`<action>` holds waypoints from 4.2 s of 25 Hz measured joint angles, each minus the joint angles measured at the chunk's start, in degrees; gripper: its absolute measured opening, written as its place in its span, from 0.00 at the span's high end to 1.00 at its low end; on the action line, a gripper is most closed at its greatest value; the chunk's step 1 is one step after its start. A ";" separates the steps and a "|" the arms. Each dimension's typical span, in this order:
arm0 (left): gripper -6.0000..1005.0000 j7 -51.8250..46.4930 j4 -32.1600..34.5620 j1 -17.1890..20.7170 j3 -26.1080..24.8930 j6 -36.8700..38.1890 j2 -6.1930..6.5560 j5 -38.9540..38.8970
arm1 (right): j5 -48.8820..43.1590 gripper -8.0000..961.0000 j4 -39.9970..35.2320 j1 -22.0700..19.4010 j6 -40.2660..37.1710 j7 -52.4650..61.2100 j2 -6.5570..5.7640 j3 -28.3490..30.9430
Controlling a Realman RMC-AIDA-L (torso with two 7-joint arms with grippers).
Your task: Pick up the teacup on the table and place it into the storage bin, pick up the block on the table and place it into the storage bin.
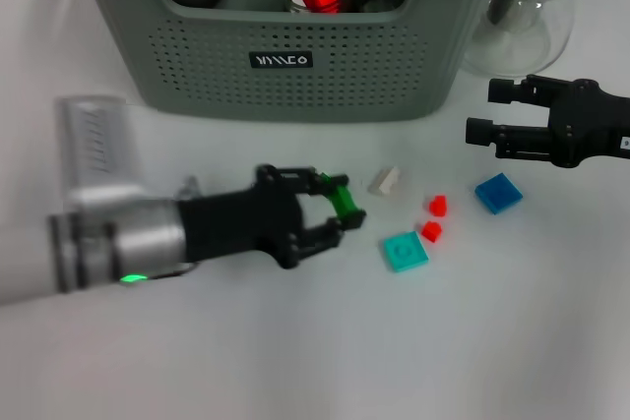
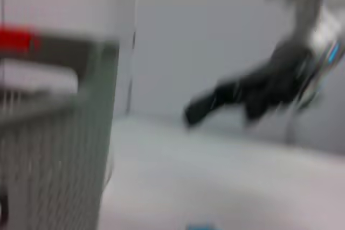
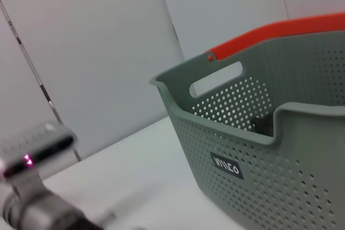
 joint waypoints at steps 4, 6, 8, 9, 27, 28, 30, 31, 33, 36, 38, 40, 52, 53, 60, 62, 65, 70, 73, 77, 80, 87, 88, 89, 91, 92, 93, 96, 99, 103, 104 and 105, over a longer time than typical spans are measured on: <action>0.59 -12.39 15.74 4.35 -2.58 20.08 0.45 -2.25 | 0.00 0.11 0.00 0.06 -0.04 0.00 -0.02 0.02; 0.59 -21.01 22.45 4.38 -6.27 28.32 1.06 -5.96 | 0.00 0.11 0.00 0.11 0.06 0.00 -0.01 0.00; 0.59 -33.45 29.88 2.37 -9.12 32.29 2.03 -11.19 | 0.00 0.11 0.00 0.16 0.10 0.00 -0.01 -0.04; 0.59 -38.77 32.99 1.27 -9.50 32.52 2.36 -13.16 | 0.01 0.11 -0.01 0.20 0.13 0.00 -0.02 -0.05; 0.59 -88.68 25.95 -30.42 23.37 -22.80 9.18 24.75 | 0.01 0.11 -0.03 0.60 0.33 0.00 0.28 -0.16; 0.59 -89.76 24.41 -31.24 23.80 -24.67 8.39 27.63 | 0.00 0.11 0.00 0.62 0.35 0.00 0.25 -0.11; 0.59 -90.90 23.23 -32.19 24.31 -26.85 6.28 32.31 | 0.00 0.11 0.01 0.67 0.40 0.00 0.15 -0.03; 0.59 -90.92 23.39 -32.21 24.35 -26.83 5.90 32.77 | 0.00 0.11 0.01 0.68 0.41 0.00 0.11 0.00; 0.58 -90.99 24.31 -32.27 24.17 -26.49 5.38 33.21 | 0.00 0.11 0.01 0.68 0.40 0.00 0.07 0.04; 0.57 -90.84 28.77 -30.91 23.12 -24.22 4.90 31.16 | 0.00 0.11 0.01 0.61 0.41 0.00 0.02 0.10; 0.49 -89.37 36.04 -27.04 21.84 -21.47 3.95 26.29 | 0.00 0.11 0.00 0.53 0.43 0.00 0.03 0.10; 0.41 -86.89 45.40 -21.57 20.17 -18.66 2.79 19.16 | 0.01 0.11 0.00 0.52 0.49 0.00 0.08 0.01; 0.34 -41.97 49.16 7.82 -4.49 19.22 -0.59 -14.60 | -0.15 0.11 -0.17 0.50 0.81 1.63 -0.01 -0.18; 0.34 -36.80 45.73 8.88 -6.40 21.53 -0.62 -12.30 | -0.16 0.11 -0.24 0.51 0.72 2.06 -0.07 -0.16; 0.34 -12.86 21.60 9.00 -7.25 14.94 -0.75 -0.95 | -0.18 0.11 -0.13 0.53 0.48 2.90 -0.59 0.27; 0.34 -8.27 15.40 7.35 -6.61 8.83 -0.64 0.09 | -0.18 0.11 -0.08 0.58 0.57 3.54 -0.71 0.26; 0.34 -4.69 8.26 4.42 -6.22 0.50 -0.72 0.30 | -0.18 0.11 -0.29 0.63 0.49 3.97 -0.71 0.27; 0.34 4.52 -1.68 1.04 -6.68 -8.81 -0.81 -0.04 | -0.18 0.11 -0.01 0.66 0.58 4.03 -0.71 0.14; 0.34 6.20 -4.47 -0.25 -6.63 -10.89 -0.81 -0.09 | -0.17 0.11 0.01 0.65 0.61 4.04 -0.72 0.07; 0.34 6.19 -5.28 -0.36 -6.67 -11.19 -0.76 -0.02 | -0.17 0.11 0.01 0.37 0.54 4.04 -0.72 0.17; 0.34 6.75 -5.95 -0.44 -6.75 -11.84 -0.85 0.02 | -0.17 0.11 0.04 0.28 0.62 4.04 -0.71 0.11; 0.34 7.42 -7.89 -1.53 -6.41 -11.94 -0.80 0.75 | -0.17 0.11 0.05 0.32 0.76 4.04 -0.72 -0.08; 0.34 7.41 -7.96 -1.54 -6.42 -12.31 -0.80 0.72 | -0.17 0.11 0.05 0.33 0.77 4.04 -0.72 -0.08; 0.34 7.36 -8.05 -1.55 -6.49 -12.68 -0.79 0.64 | -0.17 0.11 0.05 0.33 0.78 4.04 -0.72 -0.09; 0.34 7.23 -8.12 -1.49 -6.71 -13.23 -0.68 0.45 | -0.17 0.11 0.05 0.34 0.79 4.04 -0.72 -0.09; 0.34 7.19 -8.04 -1.33 -6.85 -13.43 -0.61 0.36 | -0.17 0.11 0.05 0.36 0.80 4.04 -0.71 -0.09; 0.34 7.13 -7.98 -1.15 -6.90 -13.57 -0.55 0.32 | -0.17 0.11 0.04 0.40 0.81 4.04 -0.72 -0.08; 0.34 6.72 -7.92 -0.77 -7.00 -14.86 -0.47 0.24 | -0.27 0.11 0.03 0.61 0.83 4.04 -0.72 -0.07; 0.34 6.48 -8.04 -0.73 -6.94 -17.09 -0.57 0.28 | -0.54 0.11 0.03 0.78 0.83 4.04 -0.72 0.03; 0.34 6.50 -8.25 -1.08 -6.96 -17.96 -0.69 0.27 | -0.58 0.11 0.03 0.85 0.83 4.04 -0.72 0.04; 0.34 6.52 -8.25 -1.22 -6.99 -18.14 -0.71 0.26 | -0.58 0.11 0.02 0.85 0.83 4.04 -0.71 0.03; 0.34 6.52 -8.26 -1.31 -7.02 -18.31 -0.72 0.25 | -0.60 0.11 0.02 0.85 0.83 4.04 -0.72 0.01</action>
